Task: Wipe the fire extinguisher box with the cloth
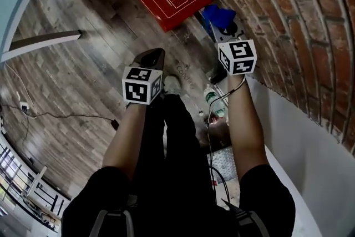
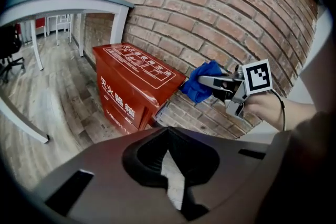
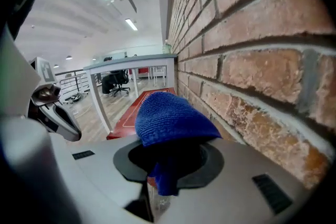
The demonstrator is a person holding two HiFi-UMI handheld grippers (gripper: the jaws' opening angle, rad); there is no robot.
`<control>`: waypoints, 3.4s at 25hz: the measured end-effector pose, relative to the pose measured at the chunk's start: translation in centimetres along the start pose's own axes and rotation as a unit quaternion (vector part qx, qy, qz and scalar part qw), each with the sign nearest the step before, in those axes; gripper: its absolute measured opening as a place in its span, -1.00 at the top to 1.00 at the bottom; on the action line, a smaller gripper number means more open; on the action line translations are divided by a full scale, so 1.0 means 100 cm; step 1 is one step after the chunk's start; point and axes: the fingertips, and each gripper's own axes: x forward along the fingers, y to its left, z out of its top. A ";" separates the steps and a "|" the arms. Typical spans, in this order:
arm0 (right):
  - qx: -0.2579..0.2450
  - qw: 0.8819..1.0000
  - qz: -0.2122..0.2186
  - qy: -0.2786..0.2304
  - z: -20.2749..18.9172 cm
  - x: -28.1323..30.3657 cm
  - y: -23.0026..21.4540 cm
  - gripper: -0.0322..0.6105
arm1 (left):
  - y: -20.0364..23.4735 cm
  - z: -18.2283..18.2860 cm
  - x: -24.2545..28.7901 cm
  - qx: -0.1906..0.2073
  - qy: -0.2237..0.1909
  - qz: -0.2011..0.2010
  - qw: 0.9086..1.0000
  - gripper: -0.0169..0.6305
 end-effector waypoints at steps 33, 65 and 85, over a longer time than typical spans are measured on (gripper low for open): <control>-0.146 0.974 0.040 -0.169 -0.062 0.065 0.137 0.58 | 0.113 -0.125 0.114 0.015 -0.167 -0.036 0.985 0.92; -0.245 0.968 0.009 0.046 -0.096 0.115 0.004 0.58 | 0.119 -0.184 0.123 0.023 -0.101 -0.023 0.994 0.92; -0.314 0.941 0.081 0.096 -0.135 0.123 0.120 0.58 | 0.138 -0.200 0.129 0.019 -0.084 -0.024 0.996 0.92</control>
